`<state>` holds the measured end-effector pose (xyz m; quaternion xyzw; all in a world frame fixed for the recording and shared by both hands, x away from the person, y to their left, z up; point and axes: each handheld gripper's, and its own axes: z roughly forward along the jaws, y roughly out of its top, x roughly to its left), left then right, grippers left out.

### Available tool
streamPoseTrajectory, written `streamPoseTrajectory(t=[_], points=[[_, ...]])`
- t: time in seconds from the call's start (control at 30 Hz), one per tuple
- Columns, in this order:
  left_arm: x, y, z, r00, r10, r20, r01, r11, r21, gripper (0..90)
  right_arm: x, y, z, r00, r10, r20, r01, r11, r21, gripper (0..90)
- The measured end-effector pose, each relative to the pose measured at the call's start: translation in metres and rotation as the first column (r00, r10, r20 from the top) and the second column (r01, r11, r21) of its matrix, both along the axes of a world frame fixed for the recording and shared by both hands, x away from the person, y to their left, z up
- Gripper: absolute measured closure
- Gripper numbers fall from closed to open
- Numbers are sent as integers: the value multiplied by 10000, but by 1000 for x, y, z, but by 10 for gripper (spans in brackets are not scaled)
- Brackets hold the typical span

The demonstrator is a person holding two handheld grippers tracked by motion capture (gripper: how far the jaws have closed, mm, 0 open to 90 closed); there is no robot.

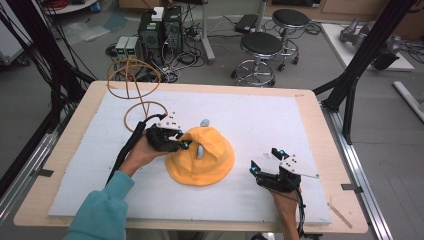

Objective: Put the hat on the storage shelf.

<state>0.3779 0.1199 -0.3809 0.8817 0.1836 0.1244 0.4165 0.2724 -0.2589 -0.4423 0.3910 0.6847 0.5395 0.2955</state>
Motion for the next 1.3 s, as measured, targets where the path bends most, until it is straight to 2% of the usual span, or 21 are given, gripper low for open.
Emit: streamPoseTrajectory(t=[0.17, 0.37, 0.47, 0.63, 0.77, 0.8, 0.87, 1.07, 1.3], points=[[-1, -3, 1, 10000, 75, 33, -75, 9999, 93, 857, 0, -1, 0, 10000, -1, -2, 1, 10000, 46, 114], [-3, -2, 4, 9999, 125, 89, -126, 9999, 115, 870, 0, -1, 0, 10000, -22, -64, 22, 10000, 55, 114], [-5, 1, 10, 9997, 219, 106, -218, 9997, -90, 871, 2, -1, -1, 10000, -12, -48, 13, 10000, 30, 114], [-10, 9, 29, 9988, 311, 366, -302, 9993, -234, 871, 3, 0, -2, 9999, 56, -120, -55, 10000, 74, 114], [-12, 16, 45, 9983, 408, 418, -393, 9985, -377, 872, 3, 0, -2, 9999, 54, -159, -52, 9999, 94, 114], [-12, 16, 45, 9983, 408, 418, -393, 9985, -377, 871, 3, 0, -2, 9998, 39, -170, -38, 10000, 75, 114], [-15, 19, 57, 9970, 485, 597, -470, 9986, -259, 872, 3, 0, -3, 9998, 59, -186, -58, 10000, 53, 114], [-17, 31, 86, 9935, 591, 969, -558, 9978, -367, 872, 4, 1, -4, 9990, 135, -421, -130, 9999, 114, 114], [-15, 47, 117, 9876, 899, 1288, -828, 9948, -597, 872, 5, 1, -5, 9988, 201, -443, -195, 9997, 144, 114]])
